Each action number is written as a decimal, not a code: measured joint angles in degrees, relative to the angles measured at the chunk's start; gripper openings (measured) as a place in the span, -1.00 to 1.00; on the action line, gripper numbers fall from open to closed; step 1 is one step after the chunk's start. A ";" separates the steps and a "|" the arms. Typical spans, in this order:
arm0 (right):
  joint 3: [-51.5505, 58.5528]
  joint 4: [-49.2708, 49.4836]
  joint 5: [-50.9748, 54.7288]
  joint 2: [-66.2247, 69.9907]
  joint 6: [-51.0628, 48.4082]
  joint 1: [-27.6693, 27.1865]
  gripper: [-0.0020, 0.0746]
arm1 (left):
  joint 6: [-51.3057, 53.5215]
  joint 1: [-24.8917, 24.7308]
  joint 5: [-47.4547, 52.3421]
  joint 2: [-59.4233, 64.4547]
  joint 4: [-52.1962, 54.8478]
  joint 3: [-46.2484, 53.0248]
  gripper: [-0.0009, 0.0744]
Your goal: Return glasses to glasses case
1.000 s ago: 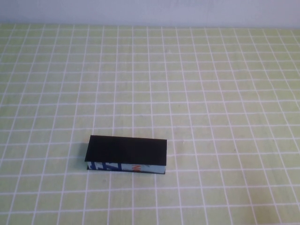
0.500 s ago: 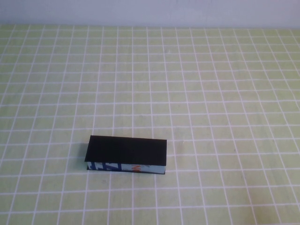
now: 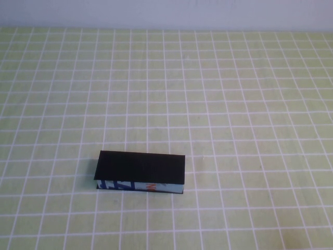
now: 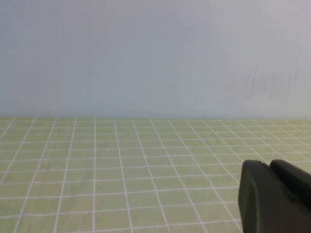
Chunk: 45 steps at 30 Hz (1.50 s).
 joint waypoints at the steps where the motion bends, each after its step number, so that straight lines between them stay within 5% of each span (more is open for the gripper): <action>1: 0.00 0.09 0.00 0.00 0.00 0.00 -0.98 | 0.00 0.00 0.00 0.00 0.00 0.00 -0.98; 18: 0.00 0.22 0.10 0.00 0.00 0.00 -0.98 | 0.00 0.00 0.00 0.00 0.55 0.00 -0.98; 21: 0.00 0.22 0.10 0.00 0.00 0.00 -0.98 | -5.64 0.00 -0.13 0.00 11.08 0.00 -0.98; 26: 0.00 0.22 0.10 0.00 0.00 0.00 -0.98 | -40.09 4.55 1.08 0.00 49.62 0.00 -0.98; 30: 0.00 0.22 0.10 0.00 0.00 0.00 -0.98 | -62.27 10.25 9.16 -0.41 69.59 0.00 -0.98; 37: 0.00 0.22 0.12 -0.09 -0.18 0.00 -0.98 | -70.91 12.14 23.55 -0.77 76.81 0.00 -0.98; 45: 0.00 0.22 0.12 -0.09 -0.18 0.00 -0.98 | -71.43 12.14 25.89 -0.80 77.66 0.00 -0.98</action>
